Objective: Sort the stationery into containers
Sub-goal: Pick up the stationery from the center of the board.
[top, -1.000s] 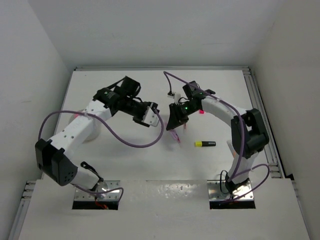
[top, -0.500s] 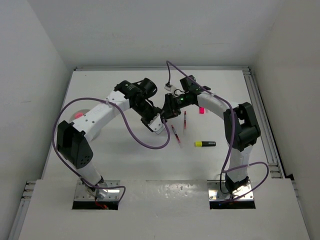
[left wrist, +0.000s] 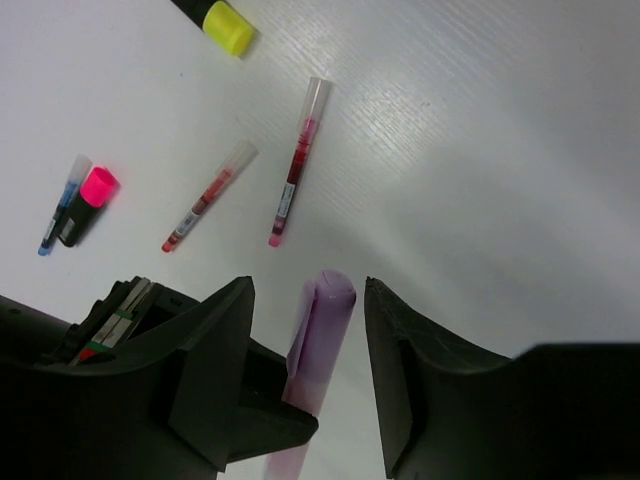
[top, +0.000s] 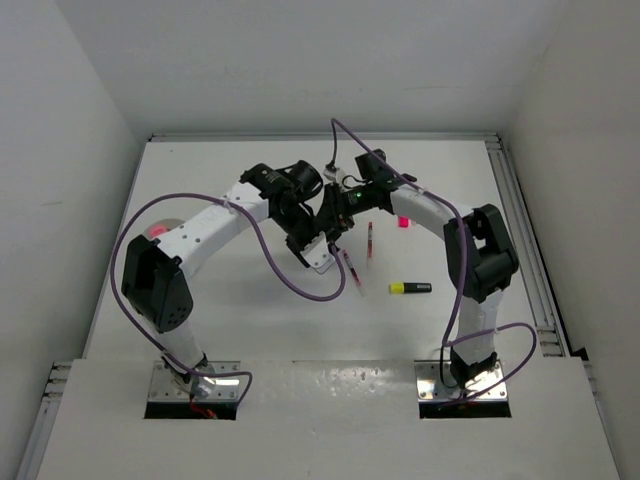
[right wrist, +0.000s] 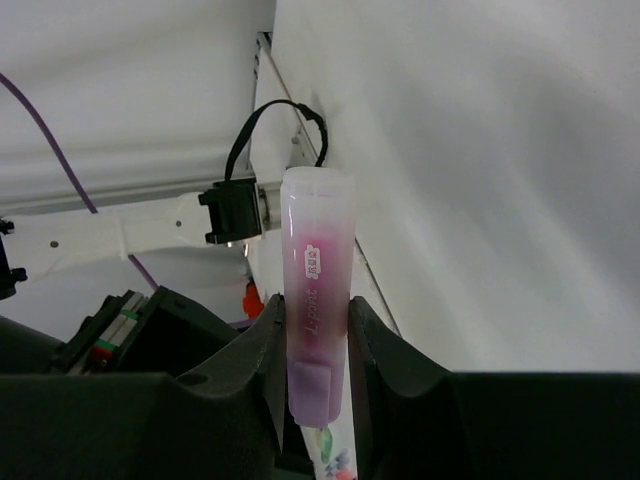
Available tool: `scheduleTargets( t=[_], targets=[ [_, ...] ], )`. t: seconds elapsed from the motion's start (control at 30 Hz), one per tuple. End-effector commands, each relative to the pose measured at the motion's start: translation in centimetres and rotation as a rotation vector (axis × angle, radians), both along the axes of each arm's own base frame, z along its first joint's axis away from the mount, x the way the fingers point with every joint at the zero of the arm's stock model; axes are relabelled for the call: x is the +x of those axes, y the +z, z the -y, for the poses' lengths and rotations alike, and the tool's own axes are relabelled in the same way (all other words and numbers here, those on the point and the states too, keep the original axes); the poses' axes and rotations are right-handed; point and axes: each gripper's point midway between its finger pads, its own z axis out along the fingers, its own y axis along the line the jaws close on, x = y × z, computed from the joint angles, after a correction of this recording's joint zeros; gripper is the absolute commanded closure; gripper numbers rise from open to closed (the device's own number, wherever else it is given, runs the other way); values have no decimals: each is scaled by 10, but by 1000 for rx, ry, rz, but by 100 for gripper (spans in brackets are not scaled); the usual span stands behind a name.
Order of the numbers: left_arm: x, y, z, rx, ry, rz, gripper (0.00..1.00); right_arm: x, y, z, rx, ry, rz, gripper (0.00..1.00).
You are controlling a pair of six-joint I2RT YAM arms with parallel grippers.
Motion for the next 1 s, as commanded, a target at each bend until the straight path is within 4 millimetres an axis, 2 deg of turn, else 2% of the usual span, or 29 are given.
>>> scheduleTargets(
  t=[0.0,0.1,0.43,0.57,0.6,0.63,0.67,0.7,0.73,0.77,0.8,0.83,0.87,0.9,0.97],
  targets=[
    [-4,4,6,-26,-28,27,46,0,19,-7,54,19,27,100],
    [-2,1,6,-25,-17,34,54,-1,20,-7,64,18,16,100],
    [4,-9,-3,2,22,45,69,-3,27,-9,84,29,5,100],
    [15,-2,-1,-37,108,50,84,-5,28,-8,88,35,11,97],
    [21,1,1,-66,130,67,87,-5,27,-8,85,34,9,86],
    [24,10,-2,-93,194,54,93,-4,28,-7,84,33,13,70],
    [29,16,-2,-122,240,53,95,-2,31,-5,82,25,27,48],
    [39,19,-8,-152,345,13,97,-1,34,-3,80,19,43,40],
    [40,32,-13,-195,390,-4,100,3,37,2,72,12,62,36],
    [44,36,-18,-217,444,-29,100,6,44,5,65,1,97,29],
    [53,53,-31,-272,559,-57,100,8,47,9,53,-7,113,23],
    [54,51,-39,-287,617,-94,100,14,52,17,42,-18,147,22],
    [59,60,-44,-336,715,-148,100,18,58,22,36,-32,176,21],
    [63,69,-62,-375,800,-154,100,24,60,32,27,-53,188,21],
    [67,82,-76,-440,928,-213,100,29,69,44,23,-81,216,21]
  ],
)
